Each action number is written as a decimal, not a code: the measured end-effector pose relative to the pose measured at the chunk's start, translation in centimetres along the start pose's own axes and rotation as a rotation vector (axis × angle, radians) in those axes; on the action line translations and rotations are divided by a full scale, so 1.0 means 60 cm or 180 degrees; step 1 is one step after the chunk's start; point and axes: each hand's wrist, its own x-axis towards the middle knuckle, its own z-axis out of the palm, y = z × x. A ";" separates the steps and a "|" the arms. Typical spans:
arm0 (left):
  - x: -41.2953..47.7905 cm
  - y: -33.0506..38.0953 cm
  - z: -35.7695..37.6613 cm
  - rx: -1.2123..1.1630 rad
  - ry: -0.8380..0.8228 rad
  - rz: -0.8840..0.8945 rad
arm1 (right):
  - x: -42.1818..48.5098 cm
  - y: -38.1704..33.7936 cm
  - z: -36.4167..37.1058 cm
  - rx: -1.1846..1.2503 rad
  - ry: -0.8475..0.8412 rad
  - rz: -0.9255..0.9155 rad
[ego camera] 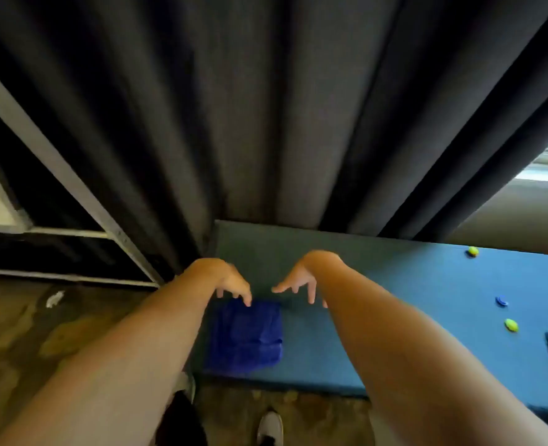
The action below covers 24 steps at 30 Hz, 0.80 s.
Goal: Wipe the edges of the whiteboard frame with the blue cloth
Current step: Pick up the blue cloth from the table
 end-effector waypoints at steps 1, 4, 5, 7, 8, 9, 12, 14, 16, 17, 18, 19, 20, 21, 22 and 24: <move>0.025 -0.008 0.014 0.0006 0.0122 -0.0066 | 0.028 -0.009 0.022 0.0067 0.0142 -0.0107; 0.102 -0.031 0.070 -0.0112 0.0635 -0.0149 | 0.117 -0.032 0.104 0.0775 0.0605 -0.0177; 0.127 -0.038 0.093 -0.0237 0.0802 -0.0110 | 0.145 -0.041 0.130 0.1131 0.0645 -0.0070; 0.164 -0.049 0.134 -0.0793 0.1150 -0.0205 | 0.188 -0.060 0.171 0.2091 0.0948 0.0203; 0.175 -0.052 0.150 -0.1146 0.1372 -0.0283 | 0.203 -0.065 0.188 0.2478 0.1258 0.0343; 0.183 -0.051 0.163 -0.1591 0.1536 -0.0318 | 0.210 -0.068 0.201 0.2811 0.1528 0.0479; 0.190 -0.057 0.176 -0.3258 0.1401 -0.0377 | 0.217 -0.075 0.211 0.3828 0.1398 0.0559; 0.189 -0.078 0.165 -0.4057 0.0979 -0.0195 | 0.203 -0.089 0.200 0.4459 0.0853 0.0116; 0.177 -0.114 0.139 -0.4311 0.0722 0.0140 | 0.173 -0.121 0.177 0.4802 0.0588 -0.0406; 0.167 -0.132 0.121 -0.4463 0.0686 0.0289 | 0.159 -0.138 0.164 0.4974 0.0512 -0.0666; 0.152 -0.150 0.103 -0.4604 0.0701 0.0446 | 0.143 -0.156 0.151 0.5125 0.0417 -0.0940; 0.133 -0.176 0.084 -0.4774 0.0779 0.0621 | 0.128 -0.181 0.138 0.5242 0.0307 -0.1202; 0.112 -0.208 0.064 -0.4994 0.0857 0.0799 | 0.116 -0.209 0.124 0.5288 0.0165 -0.1438; 0.089 -0.247 0.039 -0.5188 0.0937 0.0969 | 0.102 -0.246 0.104 0.5219 0.0030 -0.1684; 0.070 -0.276 0.019 -0.5311 0.1020 0.1139 | 0.089 -0.274 0.085 0.5115 -0.0053 -0.1869; 0.014 -0.379 -0.045 -0.5595 0.1377 0.1582 | 0.052 -0.371 0.036 0.4808 -0.0195 -0.2198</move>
